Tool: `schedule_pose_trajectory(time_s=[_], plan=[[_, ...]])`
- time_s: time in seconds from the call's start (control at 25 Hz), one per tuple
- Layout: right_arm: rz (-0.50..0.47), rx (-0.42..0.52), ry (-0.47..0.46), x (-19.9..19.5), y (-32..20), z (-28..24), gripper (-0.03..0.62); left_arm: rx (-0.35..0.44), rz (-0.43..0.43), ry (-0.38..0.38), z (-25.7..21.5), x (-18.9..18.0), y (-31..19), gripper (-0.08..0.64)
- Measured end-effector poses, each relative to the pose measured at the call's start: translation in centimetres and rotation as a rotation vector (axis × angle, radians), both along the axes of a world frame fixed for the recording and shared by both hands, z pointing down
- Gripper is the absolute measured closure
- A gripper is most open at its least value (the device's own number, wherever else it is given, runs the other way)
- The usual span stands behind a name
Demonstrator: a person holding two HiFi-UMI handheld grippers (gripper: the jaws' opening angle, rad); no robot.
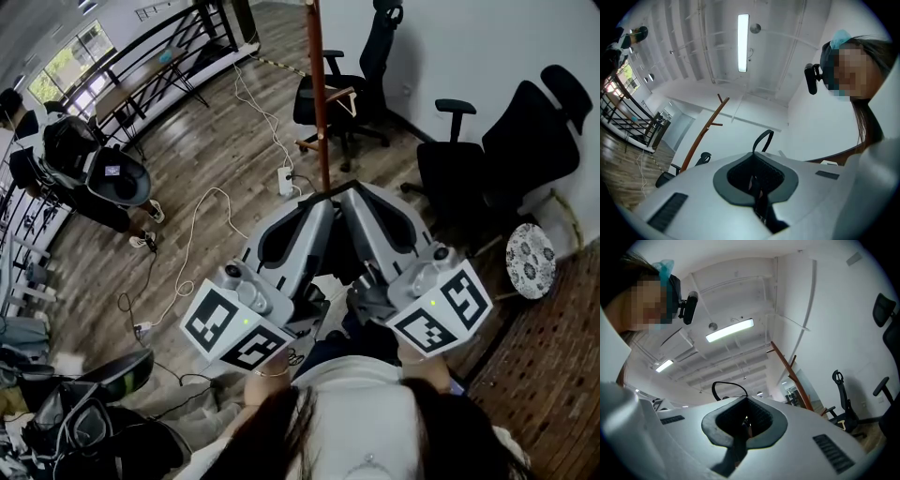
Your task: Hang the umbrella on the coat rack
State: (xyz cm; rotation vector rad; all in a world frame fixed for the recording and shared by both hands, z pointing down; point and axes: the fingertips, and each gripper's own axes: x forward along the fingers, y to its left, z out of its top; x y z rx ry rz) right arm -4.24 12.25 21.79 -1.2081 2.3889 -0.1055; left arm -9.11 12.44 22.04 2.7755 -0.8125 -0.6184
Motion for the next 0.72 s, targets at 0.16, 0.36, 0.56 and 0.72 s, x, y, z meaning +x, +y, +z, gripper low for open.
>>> schedule_pose_trajectory(time_s=[0.16, 0.36, 0.56, 0.72], plan=[[0.004, 0.003, -0.006, 0.3, -1.0, -0.1, 0.56, 0.002, 0.005, 0.0, -0.1, 0.3, -1.0, 0.552], [-0.001, 0.017, -0.015, 0.6, -2.3, -0.3, 0.56, 0.013, 0.0, -0.006, -0.4, 0.6, -2.4, 0.552], [-0.008, 0.024, -0.025, 0.6, -4.1, -0.3, 0.56, 0.013, -0.004, -0.004, -0.3, 0.5, -4.1, 0.552], [-0.021, 0.032, -0.033, 0.7, -5.5, -0.4, 0.56, 0.016, -0.009, -0.004, -0.5, 0.6, -5.6, 0.552]])
